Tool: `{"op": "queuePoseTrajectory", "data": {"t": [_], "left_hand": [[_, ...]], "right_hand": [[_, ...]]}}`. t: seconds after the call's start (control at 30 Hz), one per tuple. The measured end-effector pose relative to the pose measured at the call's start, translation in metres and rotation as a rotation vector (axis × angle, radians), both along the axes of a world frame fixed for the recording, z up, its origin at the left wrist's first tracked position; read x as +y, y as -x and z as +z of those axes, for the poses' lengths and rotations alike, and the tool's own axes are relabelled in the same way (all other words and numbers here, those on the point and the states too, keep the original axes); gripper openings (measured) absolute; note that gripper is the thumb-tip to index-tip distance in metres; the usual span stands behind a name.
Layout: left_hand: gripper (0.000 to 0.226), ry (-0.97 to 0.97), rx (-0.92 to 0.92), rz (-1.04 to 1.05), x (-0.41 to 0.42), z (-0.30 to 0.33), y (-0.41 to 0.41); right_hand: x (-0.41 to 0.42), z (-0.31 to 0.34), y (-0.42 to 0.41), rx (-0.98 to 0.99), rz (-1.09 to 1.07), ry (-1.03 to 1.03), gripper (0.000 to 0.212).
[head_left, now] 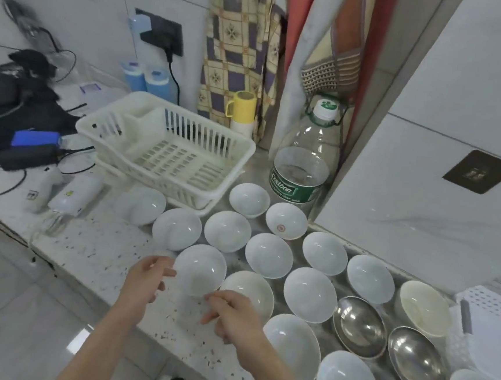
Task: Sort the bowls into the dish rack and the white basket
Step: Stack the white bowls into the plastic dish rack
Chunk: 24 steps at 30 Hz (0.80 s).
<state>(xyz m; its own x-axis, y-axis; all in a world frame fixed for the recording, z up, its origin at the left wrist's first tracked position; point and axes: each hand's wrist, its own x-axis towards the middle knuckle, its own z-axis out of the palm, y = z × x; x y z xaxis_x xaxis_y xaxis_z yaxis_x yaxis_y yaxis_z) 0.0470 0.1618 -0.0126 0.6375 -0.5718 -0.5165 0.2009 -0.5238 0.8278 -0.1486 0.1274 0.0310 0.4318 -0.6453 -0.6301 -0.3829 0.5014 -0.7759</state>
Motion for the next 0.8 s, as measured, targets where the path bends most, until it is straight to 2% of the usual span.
{"op": "queuePoseTrajectory", "data": {"t": [0.23,0.43,0.5,0.57,0.8], "left_hand": [[0.029,-0.017,0.165,0.103,-0.033,-0.015,-0.092],[0.03,-0.073,0.226,-0.06,-0.056,-0.025,-0.167],[0.029,-0.09,0.237,-0.132,-0.061,-0.028,-0.185],[0.028,-0.102,0.258,-0.193,-0.065,-0.03,-0.198],[0.041,-0.119,0.33,-0.32,-0.069,-0.034,-0.216]], "right_hand": [[0.003,-0.012,-0.088,-0.085,-0.097,-0.163,0.018],[0.002,-0.036,-0.194,-0.17,-0.49,-0.493,0.03],[-0.001,-0.045,-0.216,-0.2,-0.629,-0.544,0.025],[-0.006,-0.053,-0.23,-0.208,-0.741,-0.556,0.02],[-0.02,-0.069,-0.246,-0.164,-1.039,-0.459,0.031]]}}
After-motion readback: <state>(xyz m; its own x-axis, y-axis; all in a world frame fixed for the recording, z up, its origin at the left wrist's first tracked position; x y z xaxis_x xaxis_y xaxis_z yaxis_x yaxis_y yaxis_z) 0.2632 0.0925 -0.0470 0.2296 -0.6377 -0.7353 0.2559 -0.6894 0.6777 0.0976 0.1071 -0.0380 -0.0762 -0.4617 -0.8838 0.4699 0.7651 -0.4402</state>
